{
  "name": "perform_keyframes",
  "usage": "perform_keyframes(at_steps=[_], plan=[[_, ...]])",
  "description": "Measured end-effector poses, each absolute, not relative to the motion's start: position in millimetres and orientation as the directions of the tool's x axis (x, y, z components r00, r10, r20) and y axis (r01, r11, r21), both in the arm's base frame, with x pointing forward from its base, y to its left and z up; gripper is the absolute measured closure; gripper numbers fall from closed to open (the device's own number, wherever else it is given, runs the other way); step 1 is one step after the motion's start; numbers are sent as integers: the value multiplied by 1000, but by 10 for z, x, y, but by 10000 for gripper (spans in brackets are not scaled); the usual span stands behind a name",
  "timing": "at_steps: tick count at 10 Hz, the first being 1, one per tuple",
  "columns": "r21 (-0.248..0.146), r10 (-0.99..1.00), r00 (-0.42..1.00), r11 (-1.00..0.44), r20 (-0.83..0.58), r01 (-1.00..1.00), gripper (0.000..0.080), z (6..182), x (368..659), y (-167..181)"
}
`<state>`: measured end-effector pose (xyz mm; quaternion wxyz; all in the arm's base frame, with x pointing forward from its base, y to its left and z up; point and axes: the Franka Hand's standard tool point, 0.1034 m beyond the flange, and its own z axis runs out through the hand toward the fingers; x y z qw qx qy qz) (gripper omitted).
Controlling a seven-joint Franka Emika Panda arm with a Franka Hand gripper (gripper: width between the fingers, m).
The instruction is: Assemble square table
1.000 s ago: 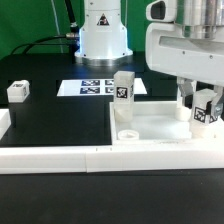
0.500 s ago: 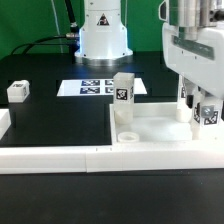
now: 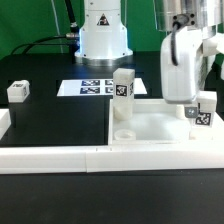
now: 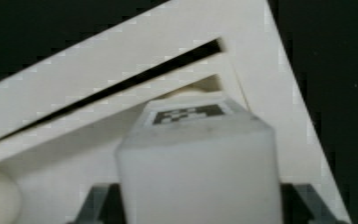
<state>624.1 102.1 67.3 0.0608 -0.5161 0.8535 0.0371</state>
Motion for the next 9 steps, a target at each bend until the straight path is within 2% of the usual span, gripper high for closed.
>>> perform_keyframes(at_steps=[4, 5, 6, 7, 9], plan=[[-13, -893, -431, 436, -129, -900, 477, 668, 6232, 1032], [-13, -893, -431, 436, -129, -900, 287, 668, 6232, 1033], [-14, -894, -429, 435, -131, -901, 287, 681, 6234, 1059], [-23, -901, -410, 418, -142, -908, 174, 774, 6246, 1152], [-42, -908, -381, 393, -173, -918, 151, 1076, 6181, 1214]])
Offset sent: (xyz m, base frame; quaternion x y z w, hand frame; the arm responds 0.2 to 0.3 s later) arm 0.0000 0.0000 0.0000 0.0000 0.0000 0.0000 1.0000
